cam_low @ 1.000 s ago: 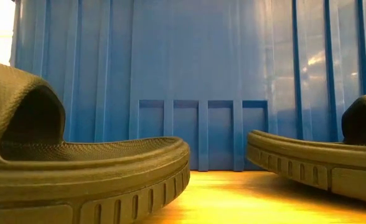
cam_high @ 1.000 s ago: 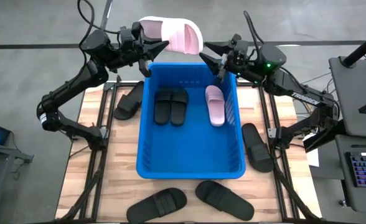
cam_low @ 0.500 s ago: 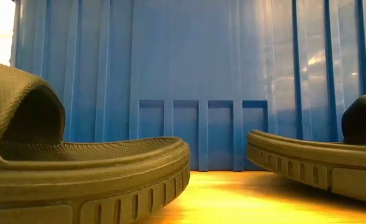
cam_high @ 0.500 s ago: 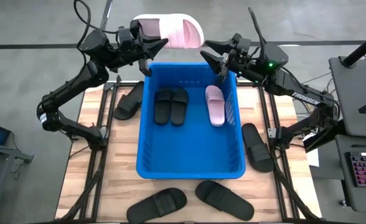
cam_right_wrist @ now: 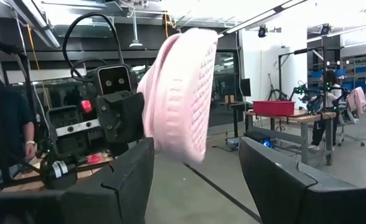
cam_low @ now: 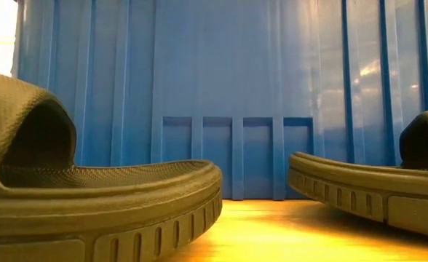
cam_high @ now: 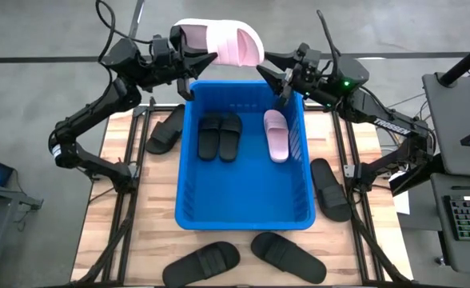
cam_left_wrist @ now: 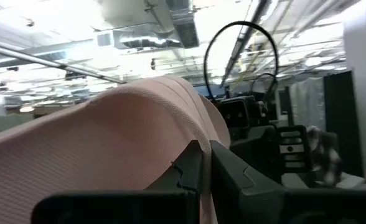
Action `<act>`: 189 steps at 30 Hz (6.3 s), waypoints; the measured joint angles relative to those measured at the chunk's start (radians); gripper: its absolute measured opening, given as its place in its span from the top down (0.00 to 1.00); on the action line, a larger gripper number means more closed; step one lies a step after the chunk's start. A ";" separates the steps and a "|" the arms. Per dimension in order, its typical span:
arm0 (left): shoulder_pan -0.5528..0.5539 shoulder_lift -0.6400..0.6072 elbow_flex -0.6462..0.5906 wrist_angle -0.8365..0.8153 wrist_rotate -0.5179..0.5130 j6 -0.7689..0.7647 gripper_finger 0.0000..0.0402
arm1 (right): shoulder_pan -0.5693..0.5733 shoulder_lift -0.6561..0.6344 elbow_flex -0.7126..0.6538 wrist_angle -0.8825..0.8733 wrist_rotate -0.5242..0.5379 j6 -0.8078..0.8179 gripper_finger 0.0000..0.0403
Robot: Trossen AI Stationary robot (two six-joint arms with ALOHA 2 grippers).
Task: Pick and place slides into bin
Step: Put the pink slide into the blue bin
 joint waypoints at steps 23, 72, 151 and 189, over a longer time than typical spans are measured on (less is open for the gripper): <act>0.001 0.037 -0.001 0.005 0.184 -0.024 1.00 | 0.002 0.017 0.000 0.013 0.120 -0.049 0.69; -0.065 0.030 -0.006 -0.305 0.037 0.934 0.48 | -0.421 0.039 0.164 -0.881 -0.624 0.702 0.92; -0.290 0.374 0.016 -0.100 -0.860 0.692 1.00 | -0.564 0.015 0.164 -1.014 -0.329 0.112 0.62; -0.385 0.827 0.023 -0.260 -1.402 0.416 1.00 | -0.563 -0.014 0.173 -1.012 -0.291 -0.034 0.67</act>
